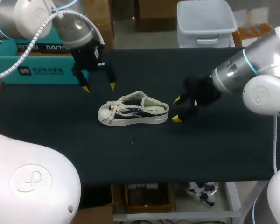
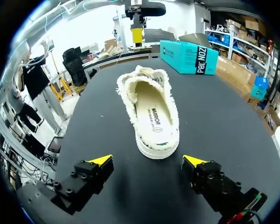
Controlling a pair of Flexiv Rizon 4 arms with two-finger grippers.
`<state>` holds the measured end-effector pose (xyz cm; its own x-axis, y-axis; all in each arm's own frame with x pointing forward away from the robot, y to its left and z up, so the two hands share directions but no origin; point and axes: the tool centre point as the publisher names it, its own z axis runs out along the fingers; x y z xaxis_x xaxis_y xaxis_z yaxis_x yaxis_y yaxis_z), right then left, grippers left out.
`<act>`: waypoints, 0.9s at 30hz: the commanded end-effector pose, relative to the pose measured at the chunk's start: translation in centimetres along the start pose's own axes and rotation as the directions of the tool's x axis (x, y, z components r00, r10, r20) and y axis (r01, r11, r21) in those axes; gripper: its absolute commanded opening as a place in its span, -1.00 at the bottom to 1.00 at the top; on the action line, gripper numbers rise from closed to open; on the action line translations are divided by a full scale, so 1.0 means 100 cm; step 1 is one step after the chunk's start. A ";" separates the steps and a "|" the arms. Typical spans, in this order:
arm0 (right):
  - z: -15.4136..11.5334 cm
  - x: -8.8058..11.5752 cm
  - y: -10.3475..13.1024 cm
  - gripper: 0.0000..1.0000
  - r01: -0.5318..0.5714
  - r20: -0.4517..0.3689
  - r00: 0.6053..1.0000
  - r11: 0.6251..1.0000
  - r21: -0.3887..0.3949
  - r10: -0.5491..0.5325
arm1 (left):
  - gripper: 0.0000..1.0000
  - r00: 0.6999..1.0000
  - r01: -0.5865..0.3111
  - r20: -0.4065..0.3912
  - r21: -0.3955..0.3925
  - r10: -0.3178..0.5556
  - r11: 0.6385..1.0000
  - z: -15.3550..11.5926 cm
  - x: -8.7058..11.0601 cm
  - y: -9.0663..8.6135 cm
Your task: Open the shoe tongue, take the insole out of the shoe, put the insole back into the shoe, and pack the shoe into the shoebox
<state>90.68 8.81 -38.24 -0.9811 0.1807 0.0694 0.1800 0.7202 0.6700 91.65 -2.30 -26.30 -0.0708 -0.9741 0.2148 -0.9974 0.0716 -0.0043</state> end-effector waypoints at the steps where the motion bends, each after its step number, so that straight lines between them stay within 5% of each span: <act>1: 0.017 -0.001 -0.003 1.00 0.001 -0.004 1.000 0.999 -0.038 -0.001 | 1.00 1.000 -0.009 0.009 0.076 0.008 0.997 0.003 0.005 0.008; 27: 0.040 -0.018 0.010 1.00 0.004 0.034 0.999 0.990 -0.142 0.001 | 1.00 0.999 -0.049 0.021 0.040 0.048 0.998 0.008 0.010 0.010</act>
<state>92.68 12.11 -40.44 -0.9776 0.2055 0.0453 0.1665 0.6240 0.7635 90.42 -3.47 -26.83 -0.1180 -0.9742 0.1925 -0.9924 0.1087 -0.0580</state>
